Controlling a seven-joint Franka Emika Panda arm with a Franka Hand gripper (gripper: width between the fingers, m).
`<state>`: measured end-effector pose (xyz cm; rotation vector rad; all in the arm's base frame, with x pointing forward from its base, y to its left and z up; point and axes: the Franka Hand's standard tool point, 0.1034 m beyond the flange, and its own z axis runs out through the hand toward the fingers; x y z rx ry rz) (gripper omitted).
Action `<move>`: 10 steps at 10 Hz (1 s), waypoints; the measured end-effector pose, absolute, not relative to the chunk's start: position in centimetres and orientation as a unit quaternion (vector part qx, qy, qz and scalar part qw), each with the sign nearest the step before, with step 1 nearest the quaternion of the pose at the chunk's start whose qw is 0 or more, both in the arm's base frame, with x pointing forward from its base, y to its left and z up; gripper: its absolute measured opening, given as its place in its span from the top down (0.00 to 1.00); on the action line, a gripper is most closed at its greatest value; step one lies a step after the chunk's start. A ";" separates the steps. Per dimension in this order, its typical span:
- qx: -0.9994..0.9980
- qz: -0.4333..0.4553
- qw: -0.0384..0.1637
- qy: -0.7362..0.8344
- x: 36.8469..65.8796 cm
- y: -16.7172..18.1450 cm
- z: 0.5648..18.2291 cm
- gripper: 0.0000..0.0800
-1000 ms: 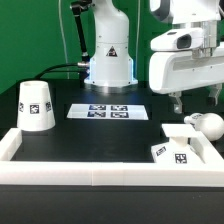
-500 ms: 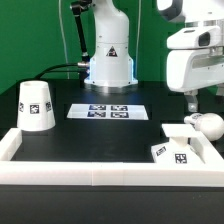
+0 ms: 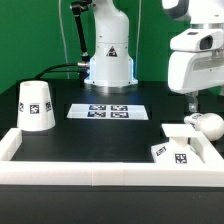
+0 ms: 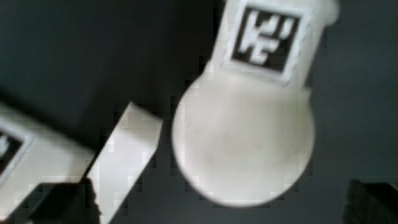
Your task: Assemble lamp
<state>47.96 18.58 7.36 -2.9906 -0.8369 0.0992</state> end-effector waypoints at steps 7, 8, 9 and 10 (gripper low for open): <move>-0.932 0.232 -0.020 -0.277 47.2 18.0 6.2 0.13; -0.922 0.269 -0.025 -0.276 46.8 18.0 6.1 0.13; -0.919 0.286 -0.029 -0.271 47.0 18.1 5.9 0.13; -0.912 0.318 -0.043 -0.255 46.5 18.1 5.9 0.13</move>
Offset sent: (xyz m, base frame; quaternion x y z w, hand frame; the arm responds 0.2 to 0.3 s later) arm 0.0028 -0.0113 -0.0096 -0.0312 -0.1396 0.0347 0.9891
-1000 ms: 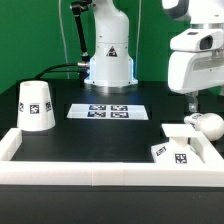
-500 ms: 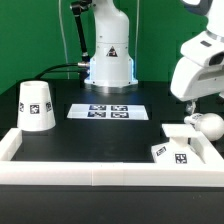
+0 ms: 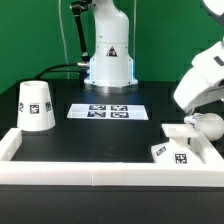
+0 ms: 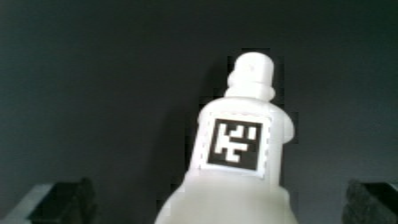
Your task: Assemble lamp
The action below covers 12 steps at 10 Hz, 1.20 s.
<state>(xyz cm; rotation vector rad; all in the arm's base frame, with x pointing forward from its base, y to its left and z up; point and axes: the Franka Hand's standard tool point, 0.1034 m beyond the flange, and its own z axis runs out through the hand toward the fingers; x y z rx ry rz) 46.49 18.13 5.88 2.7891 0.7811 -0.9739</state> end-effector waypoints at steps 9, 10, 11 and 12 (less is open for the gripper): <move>0.903 -0.378 0.066 0.196 47.0 18.1 3.5 0.13; 0.902 -0.379 0.066 0.196 46.9 18.0 3.3 0.13; 0.901 -0.381 0.066 0.196 46.8 18.1 3.1 0.13; 0.901 -0.380 0.066 0.196 46.9 18.1 3.1 0.13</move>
Offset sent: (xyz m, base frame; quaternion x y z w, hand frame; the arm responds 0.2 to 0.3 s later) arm 0.0155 -0.0076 -0.0105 -0.0460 -0.0712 0.0473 0.9953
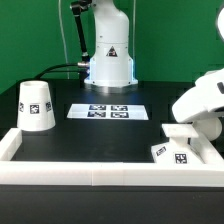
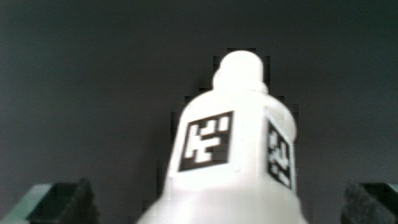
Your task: Assemble lamp
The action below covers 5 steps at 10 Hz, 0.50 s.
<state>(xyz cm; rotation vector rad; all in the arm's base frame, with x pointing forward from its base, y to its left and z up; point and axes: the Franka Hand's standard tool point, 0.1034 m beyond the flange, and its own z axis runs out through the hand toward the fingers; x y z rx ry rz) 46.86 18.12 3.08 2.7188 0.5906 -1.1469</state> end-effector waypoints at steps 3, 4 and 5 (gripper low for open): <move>0.901 -0.381 0.066 0.195 46.6 18.3 2.2 0.13; 0.904 -0.374 0.065 0.197 46.4 18.5 1.6 0.13; 0.904 -0.373 0.064 0.199 46.1 18.5 1.2 0.13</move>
Offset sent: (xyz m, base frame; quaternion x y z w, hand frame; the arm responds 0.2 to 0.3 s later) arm -0.0119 0.0090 -0.0188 0.0046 0.0270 0.0183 0.9995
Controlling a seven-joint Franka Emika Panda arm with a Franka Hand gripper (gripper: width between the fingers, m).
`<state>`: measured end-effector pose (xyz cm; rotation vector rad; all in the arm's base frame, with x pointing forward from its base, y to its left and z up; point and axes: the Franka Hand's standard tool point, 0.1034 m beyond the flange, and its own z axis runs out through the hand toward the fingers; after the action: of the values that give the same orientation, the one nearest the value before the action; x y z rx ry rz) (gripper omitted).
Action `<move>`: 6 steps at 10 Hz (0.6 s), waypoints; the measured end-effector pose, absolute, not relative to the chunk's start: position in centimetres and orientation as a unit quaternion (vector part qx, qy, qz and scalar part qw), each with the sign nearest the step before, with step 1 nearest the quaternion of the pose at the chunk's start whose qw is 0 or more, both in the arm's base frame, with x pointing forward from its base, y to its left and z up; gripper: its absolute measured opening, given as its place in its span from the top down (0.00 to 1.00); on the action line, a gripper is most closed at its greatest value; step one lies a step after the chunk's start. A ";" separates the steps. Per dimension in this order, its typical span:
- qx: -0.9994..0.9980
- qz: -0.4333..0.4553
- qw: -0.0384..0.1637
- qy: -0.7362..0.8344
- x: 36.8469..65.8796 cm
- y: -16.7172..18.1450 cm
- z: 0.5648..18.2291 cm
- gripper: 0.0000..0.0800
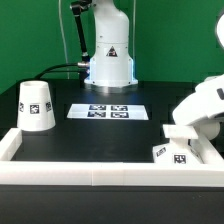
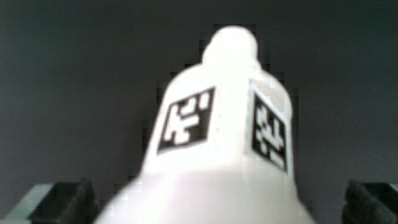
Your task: Assemble lamp
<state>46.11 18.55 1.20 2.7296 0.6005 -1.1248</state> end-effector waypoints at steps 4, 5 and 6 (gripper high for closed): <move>0.905 -0.369 0.063 0.203 45.9 18.8 0.9 0.28; 0.905 -0.369 0.062 0.204 46.0 18.6 0.9 0.28; 0.904 -0.370 0.058 0.208 46.0 18.4 0.9 0.28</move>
Offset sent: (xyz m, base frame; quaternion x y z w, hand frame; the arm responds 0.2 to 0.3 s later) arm 0.0016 0.0010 0.0027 0.0022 -0.0018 -0.0014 1.0000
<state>46.02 18.37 0.95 2.7381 0.6314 -1.1205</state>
